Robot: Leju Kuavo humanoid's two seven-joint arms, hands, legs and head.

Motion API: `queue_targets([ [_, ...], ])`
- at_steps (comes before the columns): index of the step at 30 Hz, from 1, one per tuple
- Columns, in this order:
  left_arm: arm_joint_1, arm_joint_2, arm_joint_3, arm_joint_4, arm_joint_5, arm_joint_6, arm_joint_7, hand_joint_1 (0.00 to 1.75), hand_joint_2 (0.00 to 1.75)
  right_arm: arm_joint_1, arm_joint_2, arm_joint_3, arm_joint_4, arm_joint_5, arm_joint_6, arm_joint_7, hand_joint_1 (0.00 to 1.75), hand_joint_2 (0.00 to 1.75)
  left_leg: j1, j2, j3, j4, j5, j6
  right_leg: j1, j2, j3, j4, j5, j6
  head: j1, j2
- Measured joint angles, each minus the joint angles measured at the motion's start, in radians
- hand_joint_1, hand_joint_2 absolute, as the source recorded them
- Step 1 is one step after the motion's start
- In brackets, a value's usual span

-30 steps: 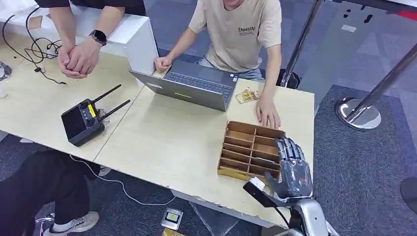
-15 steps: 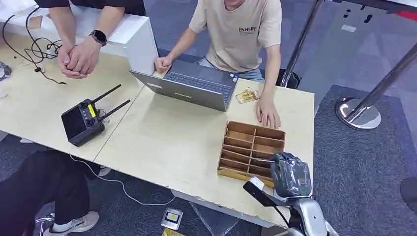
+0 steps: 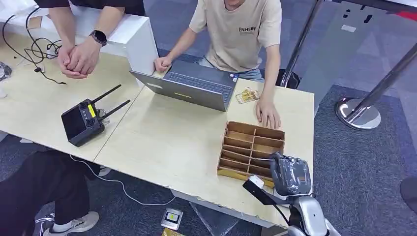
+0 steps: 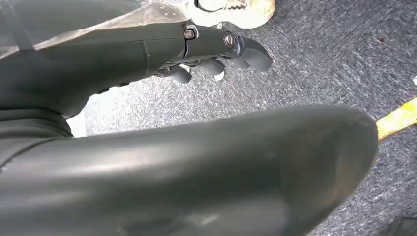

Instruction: Pass the card to the sensor for recognition and then transmit it.

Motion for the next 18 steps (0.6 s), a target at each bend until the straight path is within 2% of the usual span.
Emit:
queue_targets([
  [5,0.002,-0.001,0.000,0.000,0.000,0.006,0.000,0.00,0.00,-0.001,0.002,0.000,0.006,-0.015,-0.027,0.000,1.75,1.75,0.000,0.000,0.000,0.000,0.000,0.000,0.000,0.000,0.000,0.000,0.000,0.000,0.000,0.000],
  [11,0.009,-0.004,0.000,0.000,-0.004,0.010,0.000,0.00,0.00,-0.022,0.016,-0.010,0.007,-0.043,-0.119,-0.005,1.75,1.75,0.000,0.000,0.000,0.000,0.000,0.000,0.000,0.000,0.000,0.000,0.000,0.000,0.000,0.000],
  [18,0.010,-0.008,0.000,0.000,-0.014,0.016,-0.002,0.00,0.00,-0.073,0.046,-0.048,-0.051,-0.071,-0.160,-0.055,1.75,1.75,0.000,0.000,0.000,0.000,0.000,0.000,0.000,0.000,0.000,0.000,0.000,0.000,0.000,0.000],
])
